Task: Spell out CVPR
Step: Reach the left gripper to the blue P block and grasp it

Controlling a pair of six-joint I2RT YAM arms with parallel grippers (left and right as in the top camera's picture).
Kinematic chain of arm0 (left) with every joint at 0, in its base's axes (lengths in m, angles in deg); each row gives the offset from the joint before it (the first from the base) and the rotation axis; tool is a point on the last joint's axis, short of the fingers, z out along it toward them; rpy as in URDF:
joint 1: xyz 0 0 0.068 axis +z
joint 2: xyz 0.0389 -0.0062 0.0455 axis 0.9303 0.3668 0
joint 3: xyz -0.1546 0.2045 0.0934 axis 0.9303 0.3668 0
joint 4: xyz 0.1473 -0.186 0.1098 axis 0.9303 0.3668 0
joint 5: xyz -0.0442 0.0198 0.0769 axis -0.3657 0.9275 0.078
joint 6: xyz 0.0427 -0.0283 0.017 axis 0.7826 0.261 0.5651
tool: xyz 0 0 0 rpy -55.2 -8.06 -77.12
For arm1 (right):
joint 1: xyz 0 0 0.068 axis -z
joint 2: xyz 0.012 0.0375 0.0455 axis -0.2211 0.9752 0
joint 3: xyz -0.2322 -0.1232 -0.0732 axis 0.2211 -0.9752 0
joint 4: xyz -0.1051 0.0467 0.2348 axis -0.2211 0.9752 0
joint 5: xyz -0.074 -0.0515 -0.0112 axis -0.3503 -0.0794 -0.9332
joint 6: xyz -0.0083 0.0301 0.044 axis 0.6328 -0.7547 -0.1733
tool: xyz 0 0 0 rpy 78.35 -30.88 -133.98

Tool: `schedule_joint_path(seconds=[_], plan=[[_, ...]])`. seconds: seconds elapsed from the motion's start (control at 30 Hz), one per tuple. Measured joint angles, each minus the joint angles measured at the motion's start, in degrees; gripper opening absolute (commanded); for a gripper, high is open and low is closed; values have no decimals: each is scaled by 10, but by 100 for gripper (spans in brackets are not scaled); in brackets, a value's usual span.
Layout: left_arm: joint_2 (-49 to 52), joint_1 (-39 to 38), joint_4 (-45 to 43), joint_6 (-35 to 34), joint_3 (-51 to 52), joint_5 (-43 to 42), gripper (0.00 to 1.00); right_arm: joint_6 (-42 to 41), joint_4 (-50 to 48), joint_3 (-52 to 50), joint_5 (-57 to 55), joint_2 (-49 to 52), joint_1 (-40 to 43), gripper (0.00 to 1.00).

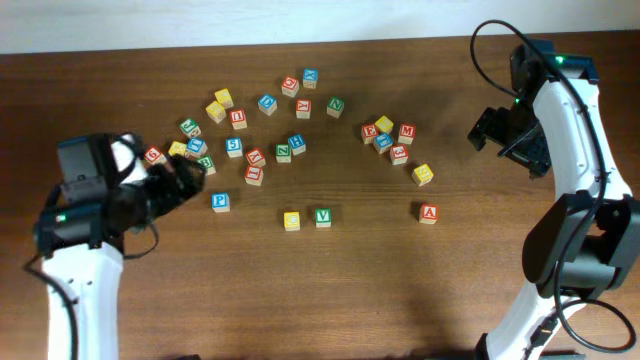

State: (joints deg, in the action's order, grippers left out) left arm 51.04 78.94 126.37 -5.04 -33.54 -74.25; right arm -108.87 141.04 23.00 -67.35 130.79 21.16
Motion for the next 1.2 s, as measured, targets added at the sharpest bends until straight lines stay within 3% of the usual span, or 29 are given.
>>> schedule_joint_path(seconds=[0.13, 0.3, 0.47, 0.7, 0.8, 0.87, 1.2], plan=[[97, -102, -3, 43, -3, 43, 99, 0, 0, 0, 0, 0, 0, 98], [268, -168, -34, 57, -3, 193, 100, 0, 0, 0, 0, 0, 0, 98], [320, -168, -102, 62, -3, 266, 77, 0, 0, 0, 0, 0, 0, 98], [328, -168, -125, 67, -3, 263, 68, 0, 0, 0, 0, 0, 0, 99], [329, -168, -125, 75, -3, 262, 69, 0, 0, 0, 0, 0, 0, 98], [336, -168, -125, 75, -3, 261, 58, 0, 0, 0, 0, 0, 0, 98], [358, -168, -155, 81, -3, 256, 40, 0, 0, 0, 0, 0, 0, 98]])
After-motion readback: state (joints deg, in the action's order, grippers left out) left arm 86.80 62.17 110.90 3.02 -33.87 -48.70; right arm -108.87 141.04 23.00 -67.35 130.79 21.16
